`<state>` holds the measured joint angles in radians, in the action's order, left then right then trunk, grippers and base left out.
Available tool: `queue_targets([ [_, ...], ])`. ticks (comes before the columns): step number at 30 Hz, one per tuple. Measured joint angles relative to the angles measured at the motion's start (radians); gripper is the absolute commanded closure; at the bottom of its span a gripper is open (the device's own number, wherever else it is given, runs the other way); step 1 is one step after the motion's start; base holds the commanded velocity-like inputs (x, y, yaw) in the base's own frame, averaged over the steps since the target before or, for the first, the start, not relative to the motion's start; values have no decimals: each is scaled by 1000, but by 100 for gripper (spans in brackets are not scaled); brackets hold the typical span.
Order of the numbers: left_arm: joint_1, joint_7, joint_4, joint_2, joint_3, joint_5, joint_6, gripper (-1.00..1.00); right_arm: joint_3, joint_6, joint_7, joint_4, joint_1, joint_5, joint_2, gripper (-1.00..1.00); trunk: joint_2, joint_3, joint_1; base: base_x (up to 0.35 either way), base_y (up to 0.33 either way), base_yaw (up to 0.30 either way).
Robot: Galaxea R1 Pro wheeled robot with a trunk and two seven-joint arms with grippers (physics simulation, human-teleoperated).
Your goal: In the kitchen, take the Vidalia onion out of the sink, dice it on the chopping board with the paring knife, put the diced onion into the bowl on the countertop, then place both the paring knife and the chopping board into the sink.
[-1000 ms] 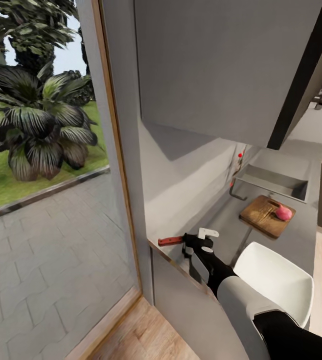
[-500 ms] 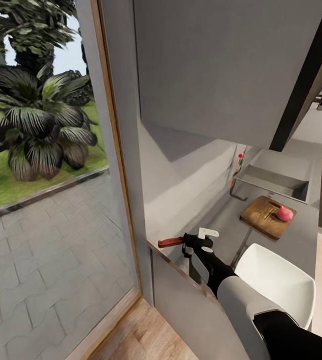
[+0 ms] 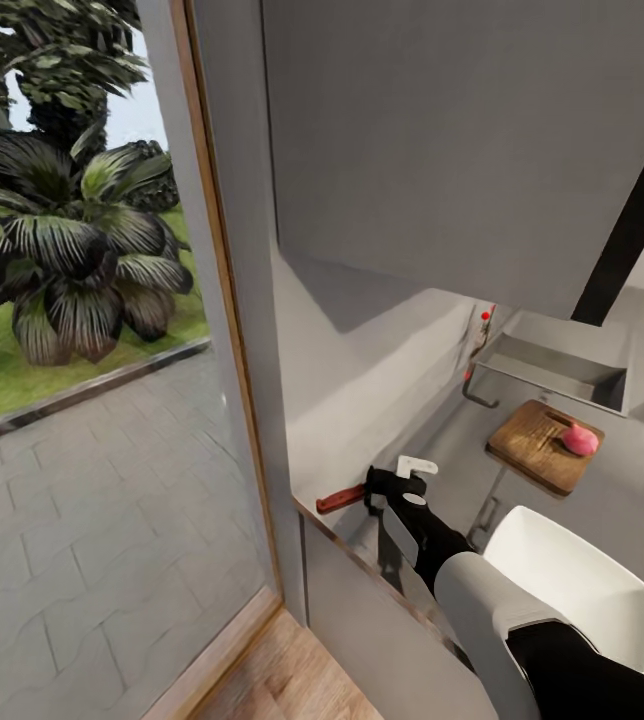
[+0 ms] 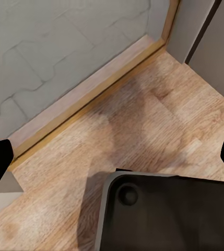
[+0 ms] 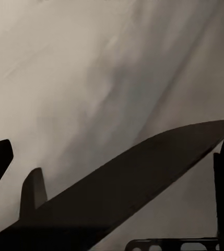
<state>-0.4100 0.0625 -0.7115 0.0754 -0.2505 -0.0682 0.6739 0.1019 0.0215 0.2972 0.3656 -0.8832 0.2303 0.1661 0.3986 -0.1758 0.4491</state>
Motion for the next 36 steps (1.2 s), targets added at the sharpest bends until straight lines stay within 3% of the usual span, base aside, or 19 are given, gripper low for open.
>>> queue_targets([
  [16, 0, 0, 0, 0, 0, 0, 0, -100, -1, 0, -1, 1, 0, 3, -1, -100, 0, 0, 0, 2, 0, 0],
  [20, 0, 0, 0, 0, 0, 0, 0, -100, -6, 8, 5, 19, 1, 14, -1, -100, -1, 0, 0, 0, 0, 0],
  [26, 0, 0, 1, 0, 0, 0, 0, -100, -3, 1, 44, 134, 0, 9, -1, -100, -1, 0, 0, 0, 0, 0],
  [36, 0, 0, 0, 0, 0, 0, 0, -100, -1, -19, 79, 151, 1, 10, 3, -100, -1, 0, 0, 0, 173, 0],
])
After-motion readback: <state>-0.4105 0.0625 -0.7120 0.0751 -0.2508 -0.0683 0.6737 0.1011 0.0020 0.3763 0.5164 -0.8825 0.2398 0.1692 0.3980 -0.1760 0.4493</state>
